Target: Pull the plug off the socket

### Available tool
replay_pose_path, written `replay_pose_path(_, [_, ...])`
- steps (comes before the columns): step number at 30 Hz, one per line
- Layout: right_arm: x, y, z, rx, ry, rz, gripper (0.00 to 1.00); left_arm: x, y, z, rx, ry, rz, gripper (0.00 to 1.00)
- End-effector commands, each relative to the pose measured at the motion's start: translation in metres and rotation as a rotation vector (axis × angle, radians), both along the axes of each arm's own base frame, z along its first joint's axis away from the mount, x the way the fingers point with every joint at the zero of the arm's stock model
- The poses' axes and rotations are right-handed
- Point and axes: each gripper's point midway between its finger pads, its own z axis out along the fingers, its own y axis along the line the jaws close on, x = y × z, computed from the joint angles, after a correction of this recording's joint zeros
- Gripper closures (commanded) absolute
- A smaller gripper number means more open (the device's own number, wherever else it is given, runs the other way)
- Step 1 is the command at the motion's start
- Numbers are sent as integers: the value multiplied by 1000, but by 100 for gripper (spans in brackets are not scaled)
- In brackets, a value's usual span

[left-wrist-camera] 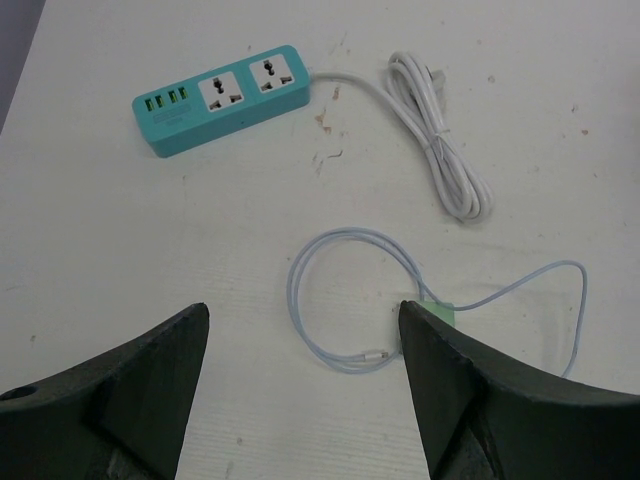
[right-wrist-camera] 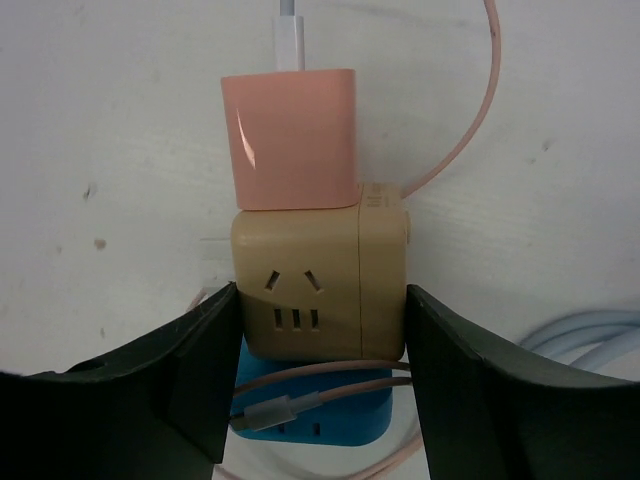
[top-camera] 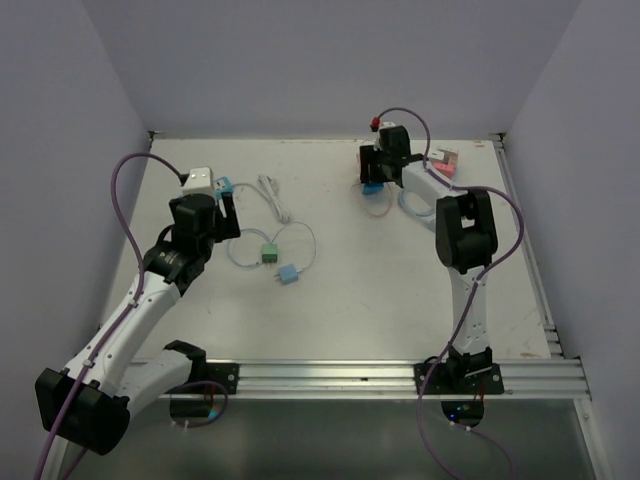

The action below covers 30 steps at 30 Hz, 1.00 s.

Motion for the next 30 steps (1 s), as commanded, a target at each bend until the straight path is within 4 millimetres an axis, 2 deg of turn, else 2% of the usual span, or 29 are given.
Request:
replay_pose_path(1, [-51, 34, 16, 56, 64, 213, 42, 7, -5, 5, -17, -36, -33, 20])
replay_pose_path(2, [-64, 38, 8, 58, 92, 240, 43, 7, -7, 5, -22, -35, -44, 20])
replay_pose_path(4, [-78, 40, 16, 33, 98, 286, 43, 7, -10, 4, -28, -36, -60, 20])
replay_pose_path(5, [-88, 41, 11, 20, 117, 301, 43, 7, -13, 3, -33, -32, -74, 20])
replay_pose_path(7, [-104, 49, 18, -2, 118, 357, 43, 8, -15, 3, -37, -31, -86, 20])
replay_pose_path(8, [-114, 52, 14, -4, 133, 374, 43, 8, -17, 3, -40, -30, -95, 20])
replay_pose_path(10, [-132, 66, 14, 4, 148, 422, 43, 8, -20, 3, -44, -31, -112, 20])
replay_pose_path(15, [-197, 108, 7, -14, 199, 571, 42, 9, -33, -2, -71, -18, -180, 20])
replay_pose_path(17, [-218, 113, -3, -4, 237, 597, 41, 10, -39, -6, -84, -1, -209, 19])
replay_pose_path(18, [-227, 120, 0, -2, 228, 616, 39, 10, -42, -6, -91, -1, -219, 19])
replay_pose_path(20, [-241, 119, -8, -18, 248, 622, 35, 11, -48, -11, -107, 18, -246, 18])
replay_pose_path(23, [-258, 125, -5, -14, 249, 622, 33, 13, -54, -14, -125, 36, -265, 18])
replay_pose_path(25, [-259, 129, 12, 10, 190, 604, 32, 14, -58, -16, -149, 45, -268, 18])
replay_pose_path(26, [-263, 125, 11, 14, 190, 593, 32, 14, -63, -16, -167, 49, -282, 18])
replay_pose_path(30, [-257, 110, 30, 3, 100, 498, 31, 12, -82, -18, -275, 80, -315, 18])
